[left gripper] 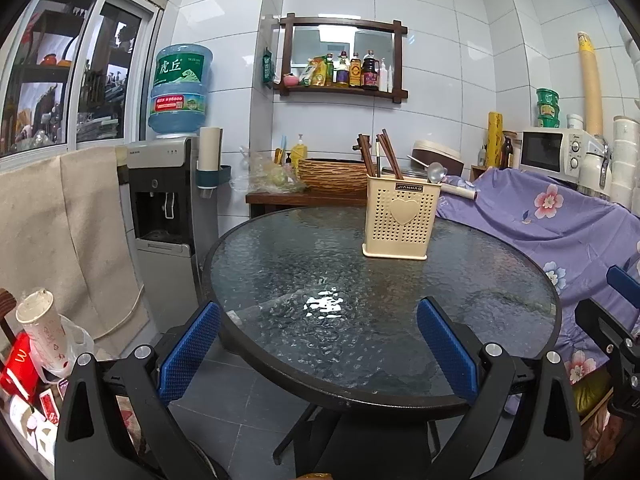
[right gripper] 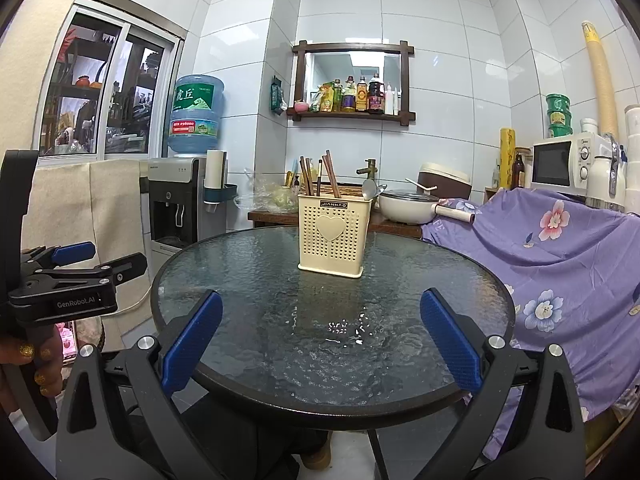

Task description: Organize utensils

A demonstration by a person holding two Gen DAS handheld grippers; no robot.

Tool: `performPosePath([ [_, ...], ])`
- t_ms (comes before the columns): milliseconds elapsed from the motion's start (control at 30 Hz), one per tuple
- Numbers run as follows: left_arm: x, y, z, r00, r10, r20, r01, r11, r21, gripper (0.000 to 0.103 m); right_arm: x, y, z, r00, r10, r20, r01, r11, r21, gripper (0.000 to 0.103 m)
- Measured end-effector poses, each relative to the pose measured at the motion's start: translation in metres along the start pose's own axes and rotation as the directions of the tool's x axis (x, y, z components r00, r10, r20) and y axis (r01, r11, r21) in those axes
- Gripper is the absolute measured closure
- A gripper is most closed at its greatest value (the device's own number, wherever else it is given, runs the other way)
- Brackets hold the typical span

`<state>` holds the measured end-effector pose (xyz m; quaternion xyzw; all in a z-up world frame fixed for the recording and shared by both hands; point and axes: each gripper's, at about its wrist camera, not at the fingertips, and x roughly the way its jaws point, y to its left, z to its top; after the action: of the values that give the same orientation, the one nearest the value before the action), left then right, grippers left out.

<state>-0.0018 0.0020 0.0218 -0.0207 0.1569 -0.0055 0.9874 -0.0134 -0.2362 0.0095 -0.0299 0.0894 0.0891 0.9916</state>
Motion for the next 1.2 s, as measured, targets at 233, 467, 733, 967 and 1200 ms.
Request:
performPosePath([
  [233, 0.0005, 0.0, 0.0011, 1.0, 0.001, 0.002, -0.001, 1.0, 0.006, 0.006, 0.0015, 0.0002, 0.001, 1.0, 0.0, -0.004, 0.0, 1.0, 0.003, 0.006],
  [467, 0.0002, -0.0026, -0.0001, 1.0, 0.0, 0.0, 0.0, 1.0, 0.009, 0.006, 0.0017, 0.0002, 0.0013, 1.0, 0.0, -0.006, 0.0, 1.0, 0.003, 0.006],
  [733, 0.0011, -0.0046, -0.0023, 1.0, 0.007, -0.007, -0.007, 1.0, 0.014, 0.006, 0.0036, 0.0014, 0.0007, 1.0, -0.001, -0.011, 0.001, 1.0, 0.005, 0.006],
  [967, 0.0011, -0.0055, -0.0038, 1.0, 0.01, -0.01, -0.01, 1.0, 0.013, 0.006, 0.0035, 0.002, 0.0003, 1.0, 0.0, -0.013, 0.0, 1.0, 0.007, 0.006],
  [1200, 0.002, -0.0062, -0.0037, 1.0, 0.012, -0.017, -0.012, 1.0, 0.012, 0.006, 0.0031, 0.0033, 0.0002, 1.0, 0.001, -0.017, -0.001, 1.0, 0.005, 0.006],
])
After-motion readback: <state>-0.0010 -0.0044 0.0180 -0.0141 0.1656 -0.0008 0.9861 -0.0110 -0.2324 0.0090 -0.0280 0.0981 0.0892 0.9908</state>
